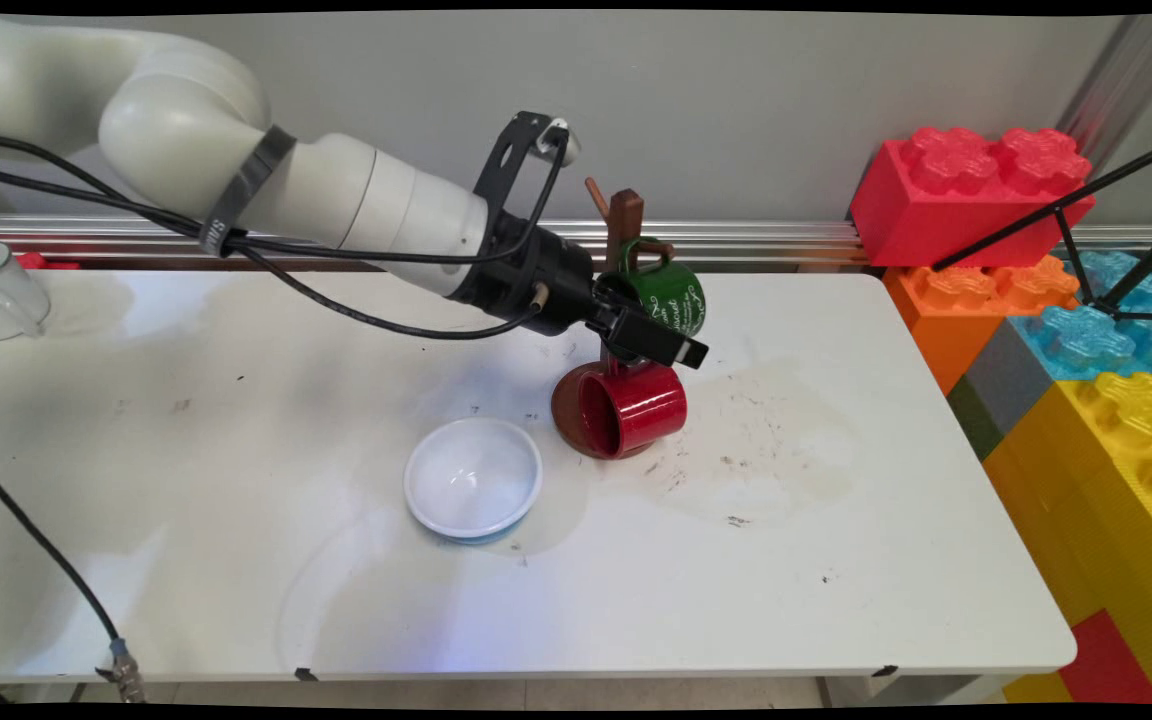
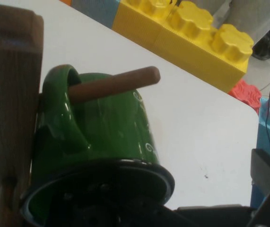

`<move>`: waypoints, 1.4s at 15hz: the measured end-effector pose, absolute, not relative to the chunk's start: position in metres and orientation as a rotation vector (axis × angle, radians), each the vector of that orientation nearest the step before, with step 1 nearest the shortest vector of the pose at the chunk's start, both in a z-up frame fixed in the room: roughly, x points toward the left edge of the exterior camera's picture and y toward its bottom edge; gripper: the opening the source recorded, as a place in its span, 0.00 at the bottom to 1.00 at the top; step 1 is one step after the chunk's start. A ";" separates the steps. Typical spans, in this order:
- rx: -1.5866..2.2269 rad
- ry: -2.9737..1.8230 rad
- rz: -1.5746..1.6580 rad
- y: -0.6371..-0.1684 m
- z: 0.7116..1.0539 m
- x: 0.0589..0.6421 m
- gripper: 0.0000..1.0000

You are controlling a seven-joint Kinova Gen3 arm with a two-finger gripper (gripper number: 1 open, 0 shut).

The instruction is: Pick up the green mug from the rack, then place the picked object on the table

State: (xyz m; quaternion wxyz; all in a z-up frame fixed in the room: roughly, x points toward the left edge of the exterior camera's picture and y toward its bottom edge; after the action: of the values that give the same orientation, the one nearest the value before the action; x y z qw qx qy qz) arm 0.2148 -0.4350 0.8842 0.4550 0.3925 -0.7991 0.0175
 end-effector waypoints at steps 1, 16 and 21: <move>0.973 -1.968 0.040 -0.436 0.884 0.214 1.00; 1.039 -1.936 0.027 -0.439 0.889 0.218 0.00; 1.037 -1.922 0.010 -0.436 0.895 0.217 0.00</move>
State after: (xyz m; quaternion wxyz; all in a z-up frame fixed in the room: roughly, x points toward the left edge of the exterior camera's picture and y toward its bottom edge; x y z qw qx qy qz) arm 0.2168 -0.4357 0.8946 0.4605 0.4216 -0.7811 0.0039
